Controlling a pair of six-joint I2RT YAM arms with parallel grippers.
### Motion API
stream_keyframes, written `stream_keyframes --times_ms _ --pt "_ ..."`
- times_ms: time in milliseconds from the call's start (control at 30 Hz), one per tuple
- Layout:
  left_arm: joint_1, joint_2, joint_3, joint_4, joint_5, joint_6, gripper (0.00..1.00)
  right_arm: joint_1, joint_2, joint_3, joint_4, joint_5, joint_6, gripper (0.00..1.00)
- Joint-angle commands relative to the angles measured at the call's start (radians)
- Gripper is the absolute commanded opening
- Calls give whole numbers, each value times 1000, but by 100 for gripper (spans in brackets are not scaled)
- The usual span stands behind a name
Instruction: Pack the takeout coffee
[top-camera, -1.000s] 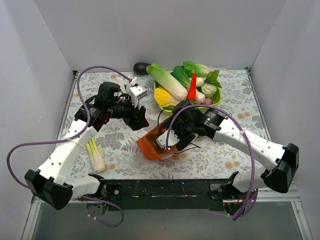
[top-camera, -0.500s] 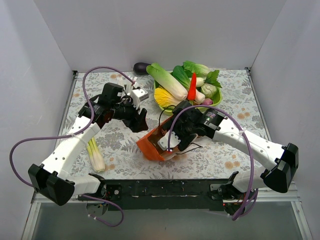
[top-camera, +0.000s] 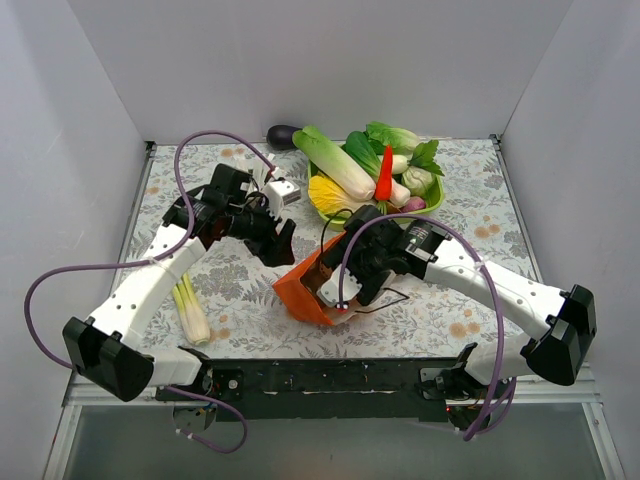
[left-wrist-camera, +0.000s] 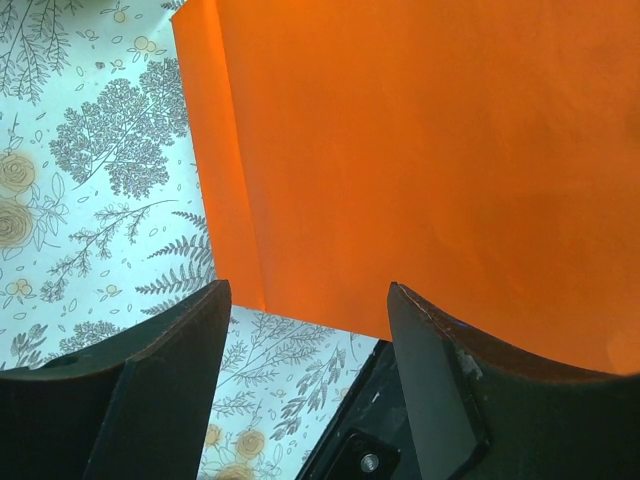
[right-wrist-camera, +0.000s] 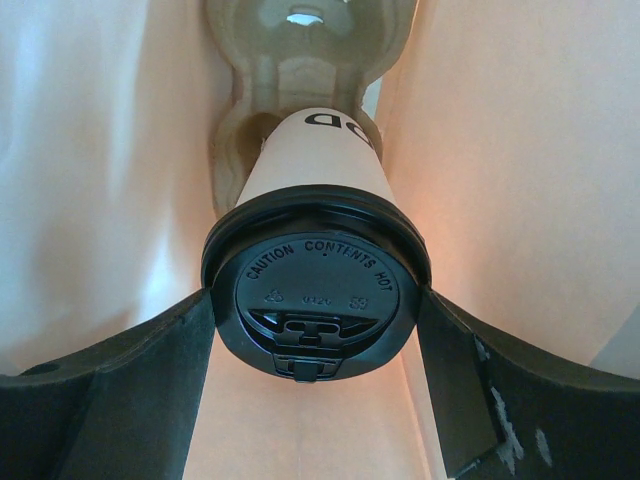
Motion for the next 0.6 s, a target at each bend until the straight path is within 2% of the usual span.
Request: stream_keyframes --times_ms 0,200,567 --pt "4 -12 51 -20 -13 22 64 5 16 5 30 42 -31 1" --pt "5 11 94 -40 -21 27 64 8 73 54 13 112 -65 1" --pt "5 37 159 -83 -7 37 64 2 96 56 31 99 -28 1"
